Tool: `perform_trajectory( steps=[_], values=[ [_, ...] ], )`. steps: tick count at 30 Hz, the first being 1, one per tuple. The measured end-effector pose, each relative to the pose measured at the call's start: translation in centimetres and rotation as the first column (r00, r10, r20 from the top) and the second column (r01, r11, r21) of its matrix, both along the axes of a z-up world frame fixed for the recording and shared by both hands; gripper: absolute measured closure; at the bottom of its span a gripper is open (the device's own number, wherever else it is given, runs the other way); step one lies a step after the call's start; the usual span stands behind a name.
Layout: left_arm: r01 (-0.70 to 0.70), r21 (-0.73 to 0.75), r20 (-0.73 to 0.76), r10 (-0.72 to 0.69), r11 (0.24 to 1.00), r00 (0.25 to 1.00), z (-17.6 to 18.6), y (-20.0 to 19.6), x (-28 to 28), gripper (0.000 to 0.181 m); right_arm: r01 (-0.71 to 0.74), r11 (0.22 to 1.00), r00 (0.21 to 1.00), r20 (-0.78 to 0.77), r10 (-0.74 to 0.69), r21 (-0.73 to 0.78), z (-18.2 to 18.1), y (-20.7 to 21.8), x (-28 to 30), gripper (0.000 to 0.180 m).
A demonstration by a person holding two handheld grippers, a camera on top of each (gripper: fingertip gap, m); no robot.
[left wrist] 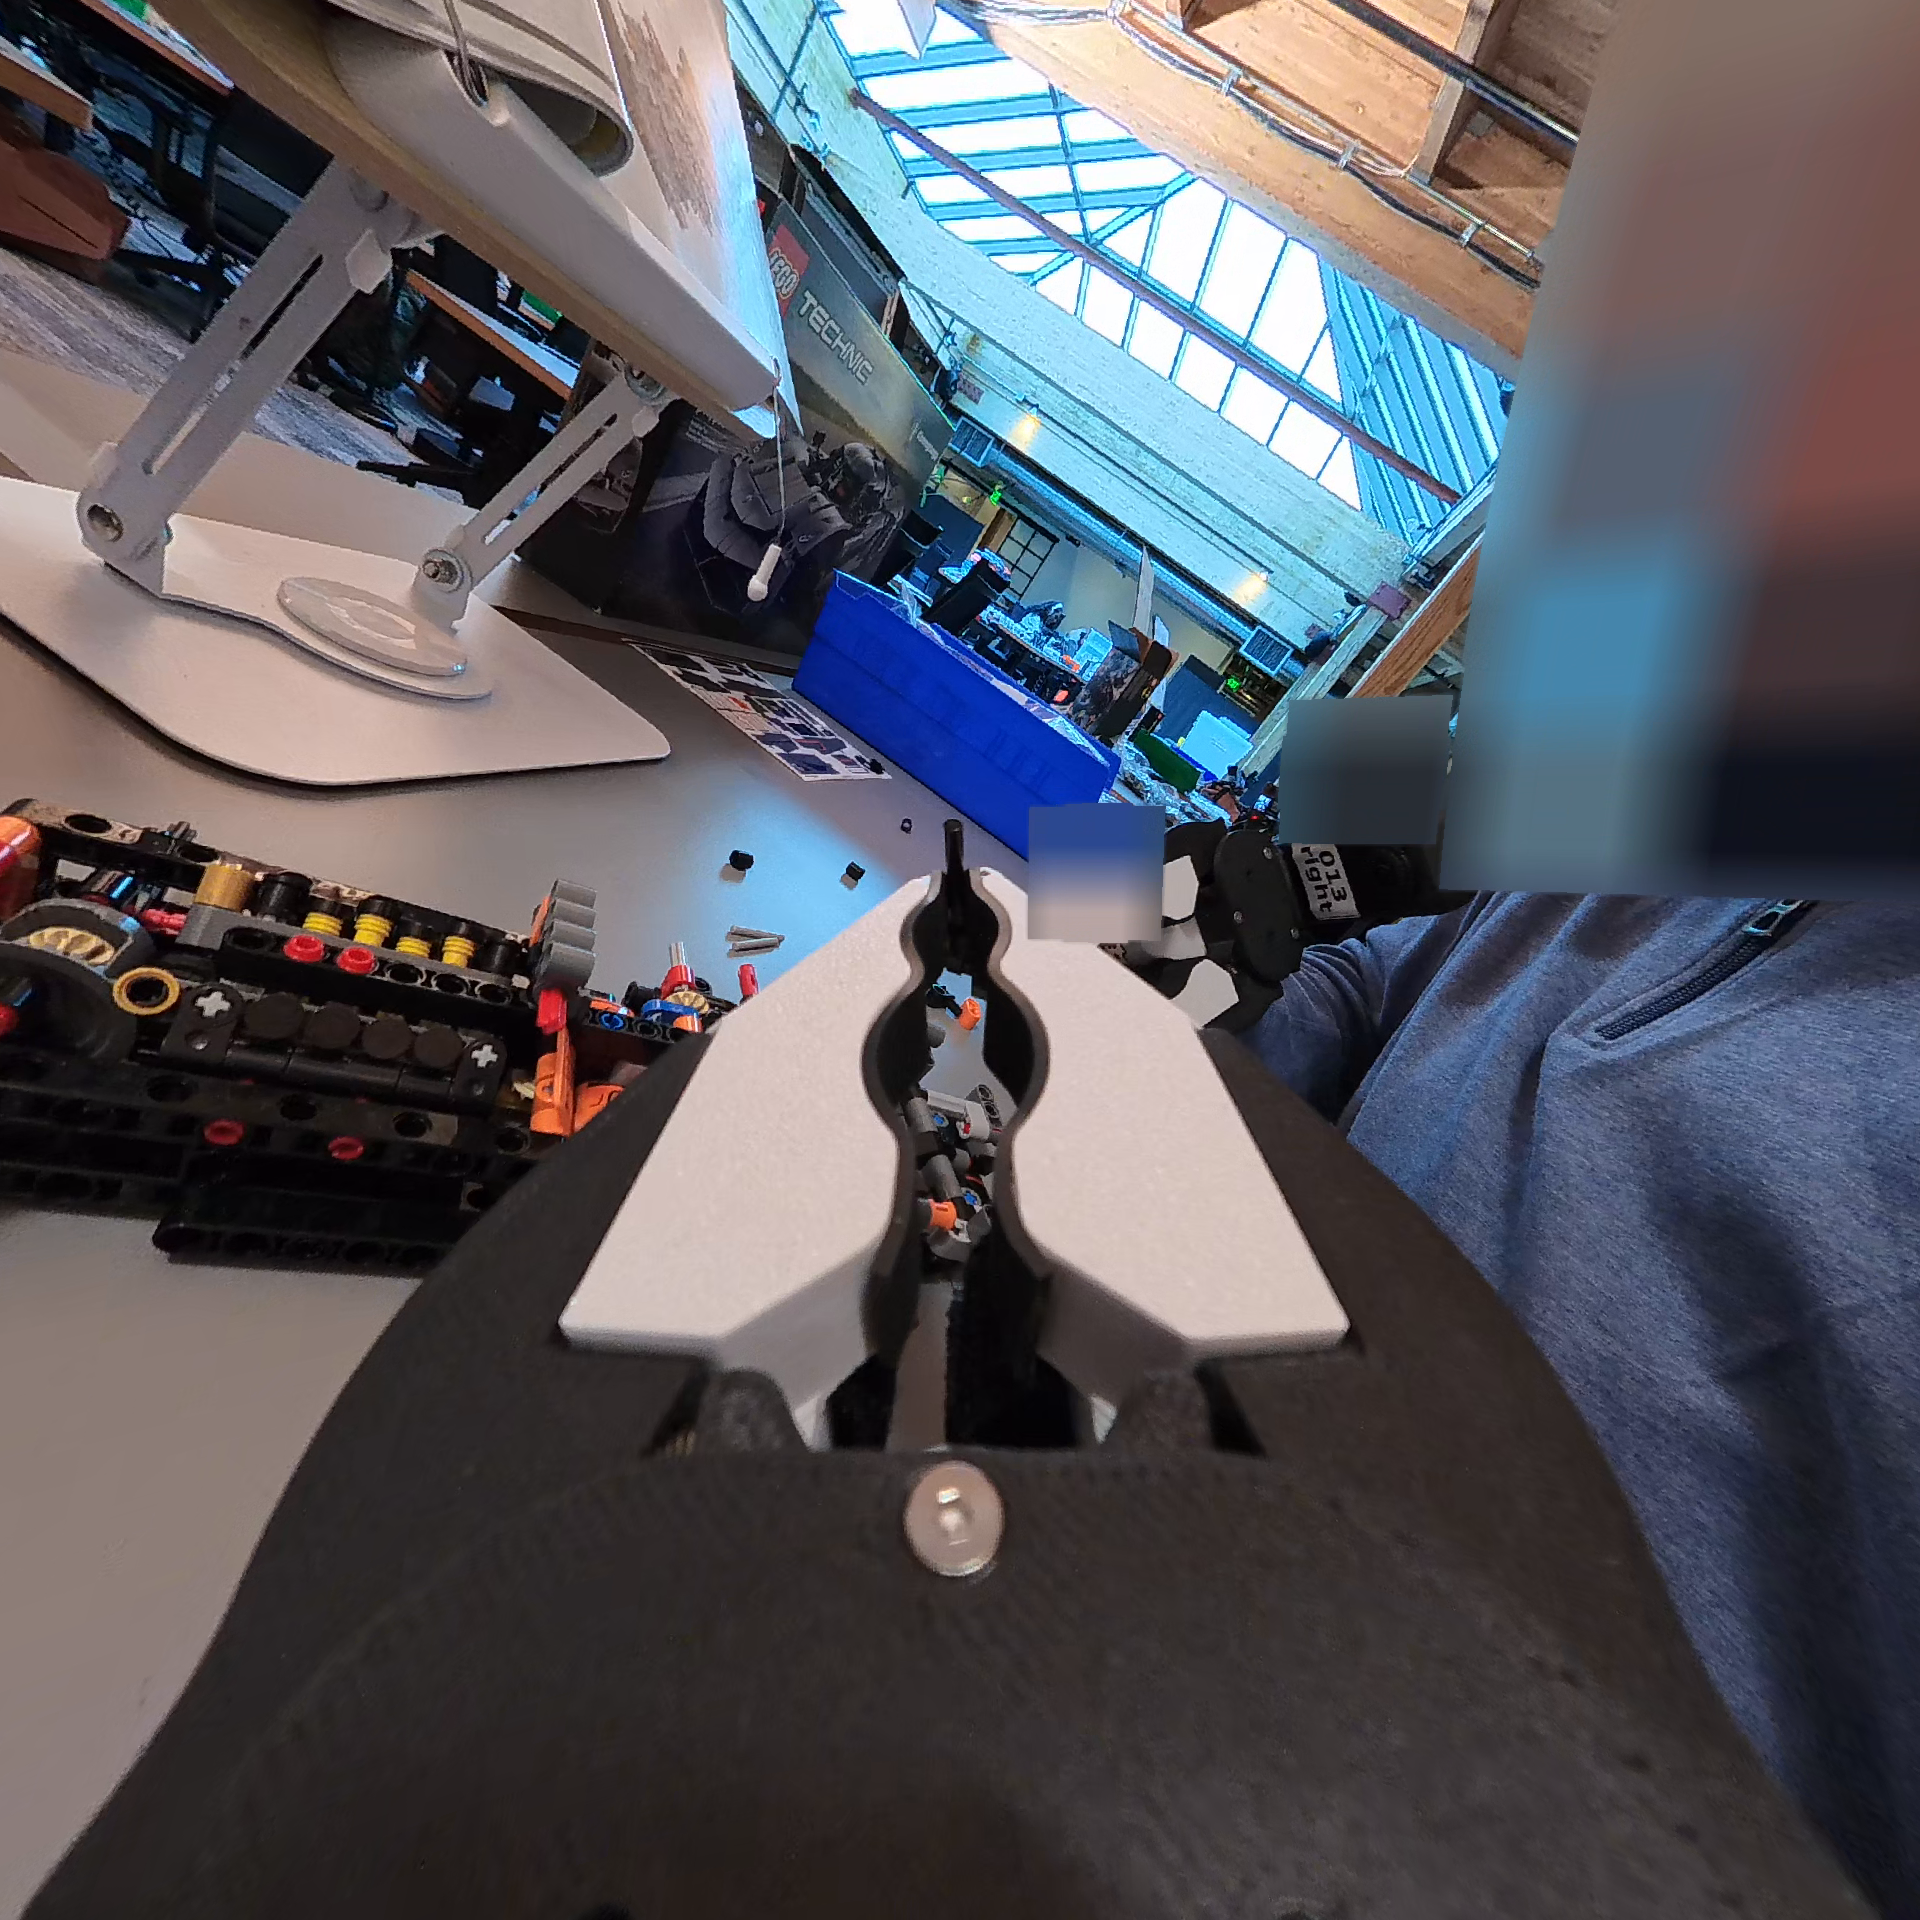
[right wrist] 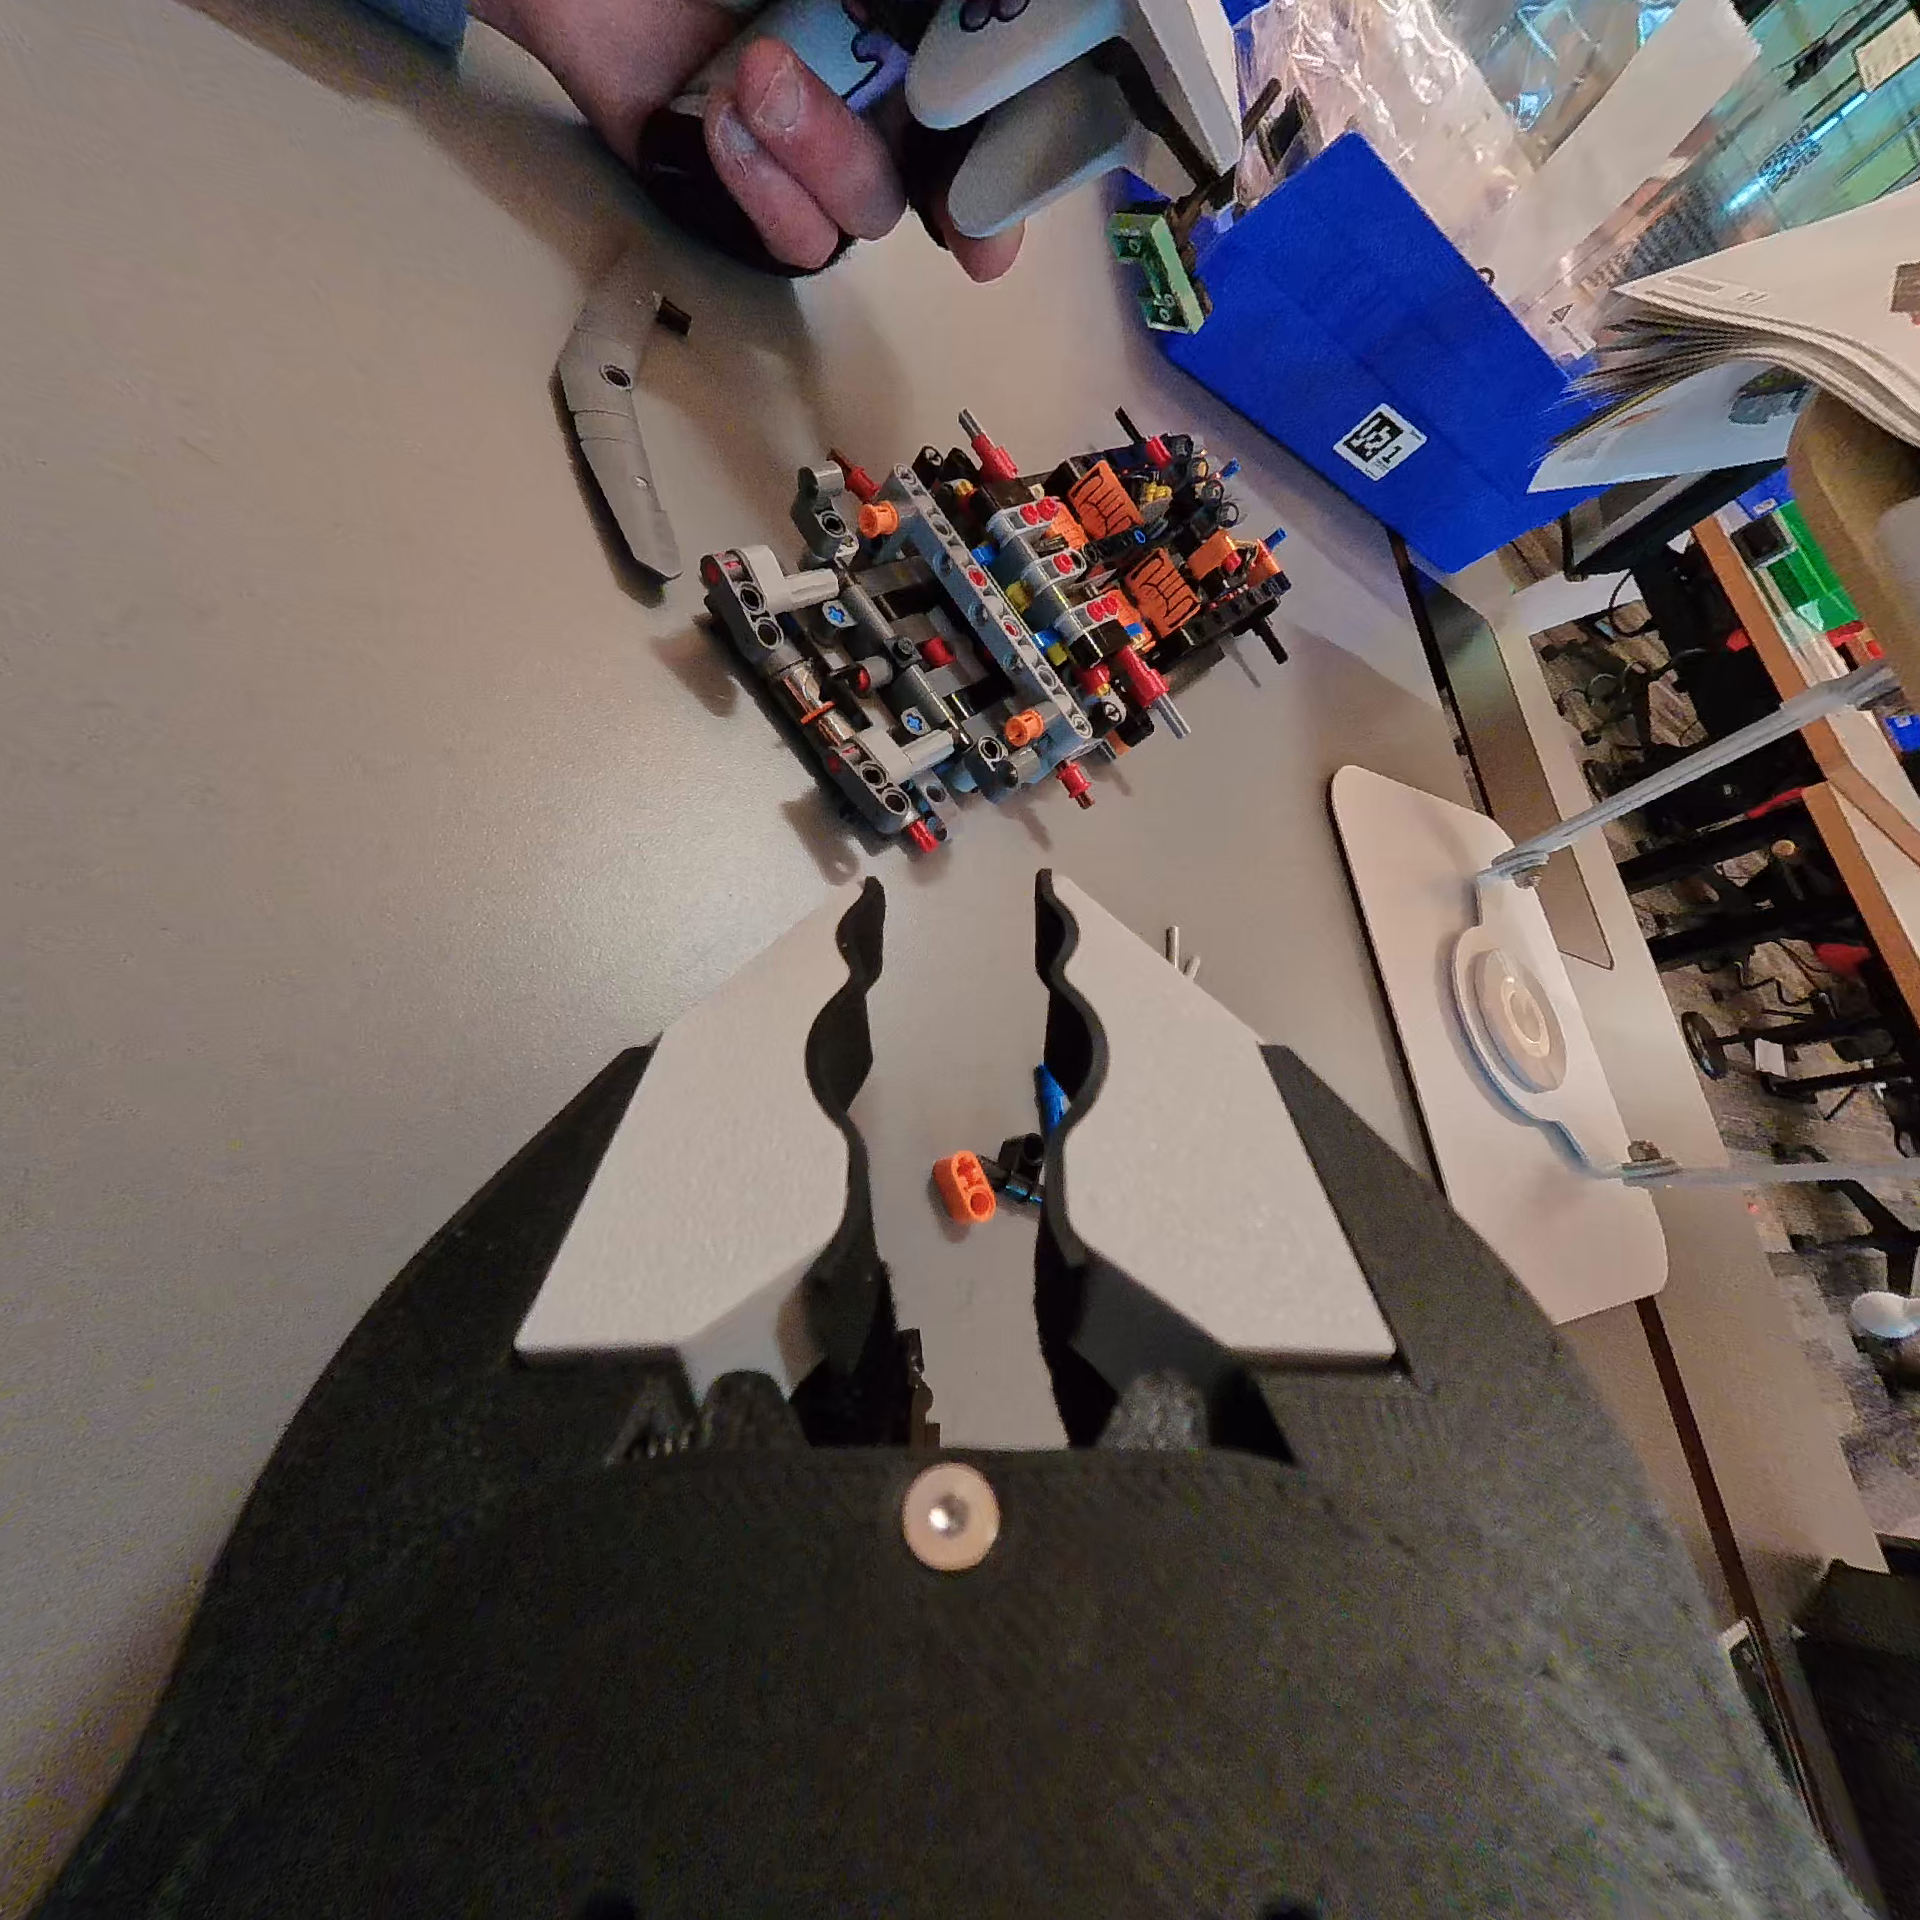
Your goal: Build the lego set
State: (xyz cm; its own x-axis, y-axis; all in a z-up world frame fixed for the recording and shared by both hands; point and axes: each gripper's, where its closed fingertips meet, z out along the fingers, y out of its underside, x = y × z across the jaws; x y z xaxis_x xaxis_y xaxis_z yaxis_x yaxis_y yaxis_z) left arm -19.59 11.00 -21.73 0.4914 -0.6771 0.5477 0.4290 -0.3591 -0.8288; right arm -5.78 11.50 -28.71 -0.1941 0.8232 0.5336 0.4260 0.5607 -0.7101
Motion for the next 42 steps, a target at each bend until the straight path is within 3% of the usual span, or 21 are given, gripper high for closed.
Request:
perform_trajectory(
  steps=[30,42],
  values=[
    [0.002,-0.004,-0.006,-0.002,1.000,1.000,-0.1,0.1,0.1,0.181,0.003,1.000,1.000,0.007,-0.003,0.010,-0.2,0.1,0.0,0.153],
    [0.001,0.002,-0.005,-0.001,1.000,1.000,-0.1,0.1,0.2,0.181,-0.045,0.961,0.999,0.042,0.034,0.273,-0.4,-1.9,-0.3,0.158]
  ],
)
